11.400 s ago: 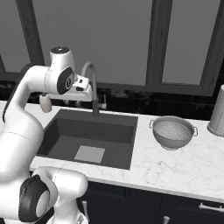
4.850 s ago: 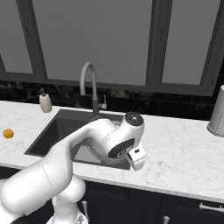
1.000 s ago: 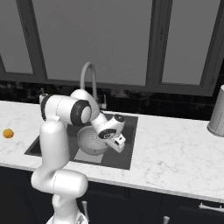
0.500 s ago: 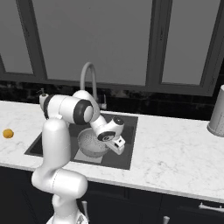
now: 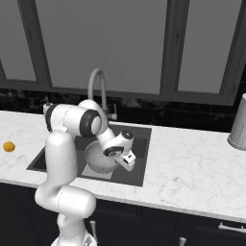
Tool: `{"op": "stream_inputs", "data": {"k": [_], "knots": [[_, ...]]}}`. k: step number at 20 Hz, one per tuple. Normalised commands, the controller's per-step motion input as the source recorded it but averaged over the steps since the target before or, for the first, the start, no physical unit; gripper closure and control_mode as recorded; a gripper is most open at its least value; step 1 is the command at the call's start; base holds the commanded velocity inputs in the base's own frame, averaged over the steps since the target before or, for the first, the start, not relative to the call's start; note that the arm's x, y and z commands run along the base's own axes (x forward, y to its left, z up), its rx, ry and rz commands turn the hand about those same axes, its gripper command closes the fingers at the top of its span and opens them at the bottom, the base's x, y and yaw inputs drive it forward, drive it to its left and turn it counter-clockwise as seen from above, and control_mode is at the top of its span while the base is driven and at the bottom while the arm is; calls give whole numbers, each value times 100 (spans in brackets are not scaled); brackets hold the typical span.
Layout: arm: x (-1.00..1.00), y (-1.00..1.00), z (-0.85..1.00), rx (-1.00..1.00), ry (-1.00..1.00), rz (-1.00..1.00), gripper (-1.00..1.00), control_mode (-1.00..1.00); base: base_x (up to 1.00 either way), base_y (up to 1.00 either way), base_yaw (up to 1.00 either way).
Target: Put the colander in the sink, put the mango in the colander, and turn on the sink faucet and pour water over the colander.
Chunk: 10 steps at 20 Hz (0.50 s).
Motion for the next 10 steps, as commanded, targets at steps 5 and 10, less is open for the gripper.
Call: {"op": "stream_inputs", "data": {"k": [5,10], "knots": [[0,39,-23,-9,-1,-7,100,-100,0,0,0],[-7,45,-10,-6,0,-3,100,-100,0,0,0]]}}
